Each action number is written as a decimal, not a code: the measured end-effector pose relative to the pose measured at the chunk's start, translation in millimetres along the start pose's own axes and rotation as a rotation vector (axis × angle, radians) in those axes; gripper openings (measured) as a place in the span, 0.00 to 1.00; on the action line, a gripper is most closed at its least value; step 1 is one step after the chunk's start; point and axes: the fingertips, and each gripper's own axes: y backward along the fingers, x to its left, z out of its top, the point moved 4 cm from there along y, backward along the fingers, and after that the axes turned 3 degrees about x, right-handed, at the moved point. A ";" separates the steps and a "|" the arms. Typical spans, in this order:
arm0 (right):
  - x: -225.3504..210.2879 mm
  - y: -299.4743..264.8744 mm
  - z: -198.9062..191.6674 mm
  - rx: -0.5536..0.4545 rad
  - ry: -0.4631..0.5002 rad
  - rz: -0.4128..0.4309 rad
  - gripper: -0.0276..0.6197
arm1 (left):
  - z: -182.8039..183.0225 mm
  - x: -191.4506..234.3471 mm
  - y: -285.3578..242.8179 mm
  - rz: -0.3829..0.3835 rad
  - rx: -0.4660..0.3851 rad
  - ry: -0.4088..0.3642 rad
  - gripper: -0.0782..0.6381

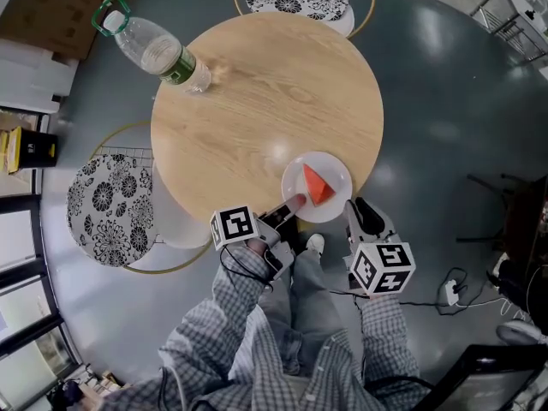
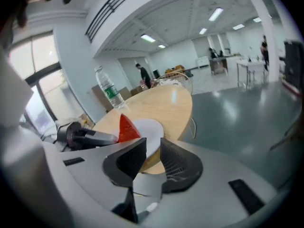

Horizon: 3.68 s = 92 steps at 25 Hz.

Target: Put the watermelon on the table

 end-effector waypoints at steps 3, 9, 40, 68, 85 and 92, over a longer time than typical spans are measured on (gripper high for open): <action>23.8 9.3 5.7 0.047 0.354 -0.024 0.16 | 0.4 0.5 -0.1 0.007 -0.002 0.002 0.14; 75.5 13.0 -18.6 0.156 0.931 0.015 0.16 | 0.4 0.2 -0.7 0.019 -0.006 0.003 0.14; 84.1 -8.8 -46.2 0.282 1.207 -0.072 0.08 | -11.0 -16.5 0.7 0.124 0.189 -0.221 0.37; 108.3 -26.3 -53.4 0.291 1.278 -0.121 0.11 | -17.0 -13.3 9.2 0.085 0.196 -0.165 0.43; 100.3 -31.6 -58.5 0.319 1.230 -0.182 0.11 | -30.2 -6.9 29.7 0.085 0.215 -0.132 0.43; 99.0 -27.0 -59.9 0.299 1.057 -0.084 0.17 | -30.8 -22.5 48.2 0.012 0.171 -0.252 0.32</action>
